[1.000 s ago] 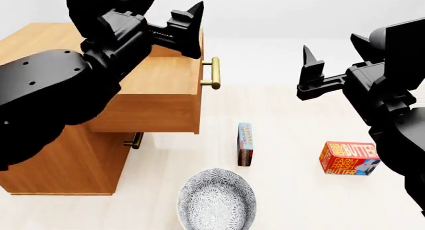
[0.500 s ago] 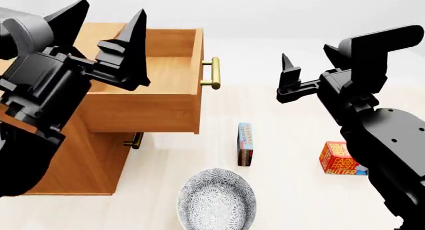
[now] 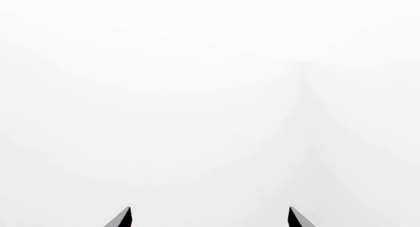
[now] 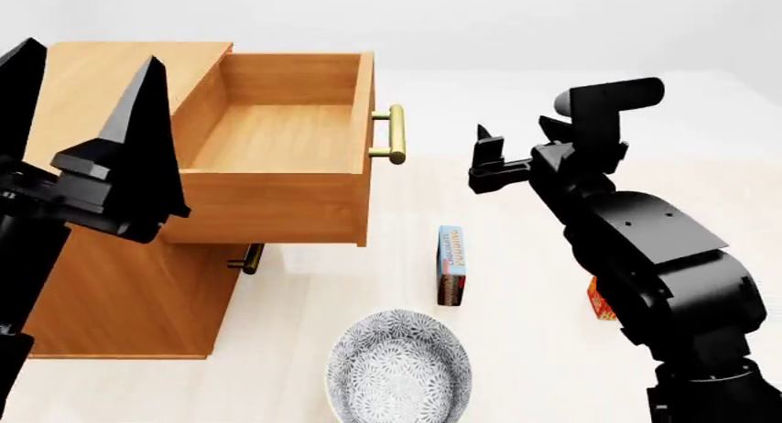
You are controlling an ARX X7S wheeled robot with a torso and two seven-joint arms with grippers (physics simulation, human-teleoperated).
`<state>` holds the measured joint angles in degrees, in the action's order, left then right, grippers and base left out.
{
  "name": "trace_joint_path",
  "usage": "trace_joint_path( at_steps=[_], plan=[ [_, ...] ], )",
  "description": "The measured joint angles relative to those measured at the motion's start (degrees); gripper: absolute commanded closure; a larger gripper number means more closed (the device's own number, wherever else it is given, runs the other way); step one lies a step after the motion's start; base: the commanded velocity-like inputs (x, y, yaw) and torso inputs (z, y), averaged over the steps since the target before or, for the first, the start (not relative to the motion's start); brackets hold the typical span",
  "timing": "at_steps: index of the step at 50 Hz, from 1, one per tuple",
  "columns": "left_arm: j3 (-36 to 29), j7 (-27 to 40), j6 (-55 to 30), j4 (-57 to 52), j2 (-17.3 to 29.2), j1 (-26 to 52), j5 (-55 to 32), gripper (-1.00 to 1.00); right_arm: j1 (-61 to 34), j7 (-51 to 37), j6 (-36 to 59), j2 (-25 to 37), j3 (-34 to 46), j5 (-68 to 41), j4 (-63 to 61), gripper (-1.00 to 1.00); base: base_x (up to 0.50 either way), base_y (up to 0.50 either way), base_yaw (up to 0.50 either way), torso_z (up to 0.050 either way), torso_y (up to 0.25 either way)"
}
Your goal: Put the chocolate pudding in the top drawer of the cabinet and close it.
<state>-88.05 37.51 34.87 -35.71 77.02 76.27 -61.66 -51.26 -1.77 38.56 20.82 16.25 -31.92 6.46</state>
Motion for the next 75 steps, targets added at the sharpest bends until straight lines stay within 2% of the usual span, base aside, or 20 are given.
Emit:
trace_joint_path(
  at_steps=[17,30,36,60,75],
  plan=[
    [-1.1,2.9,7.5,-0.7,4.7,-4.4,5.4,-1.0,-5.6,5.8,-13.6,-7.4,3.3,5.3,26.9,-1.0,0.0,0.0,0.0,0.0,0.0],
    [-1.6,4.2,10.1,0.3,5.0,-6.3,8.6,-1.0,-12.1,10.3,-28.5,-13.5,4.6,9.3,52.0,-1.0,0.0,0.0,0.0,0.0,0.0],
    [-1.9,4.5,11.2,1.0,4.6,-7.1,9.5,-1.0,-13.7,11.6,-32.3,-15.5,3.6,11.5,59.4,-1.0,0.0,0.0,0.0,0.0,0.0],
    [-2.6,5.3,13.2,1.7,4.2,-9.6,11.0,-1.0,-12.7,15.6,-34.4,-19.7,-8.3,23.0,67.7,-1.0,0.0,0.0,0.0,0.0,0.0],
    [-2.6,5.6,13.4,4.0,2.2,-10.5,11.2,-1.0,-10.3,16.3,-35.2,-20.5,-9.2,23.4,68.3,-1.0,0.0,0.0,0.0,0.0,0.0]
  ],
)
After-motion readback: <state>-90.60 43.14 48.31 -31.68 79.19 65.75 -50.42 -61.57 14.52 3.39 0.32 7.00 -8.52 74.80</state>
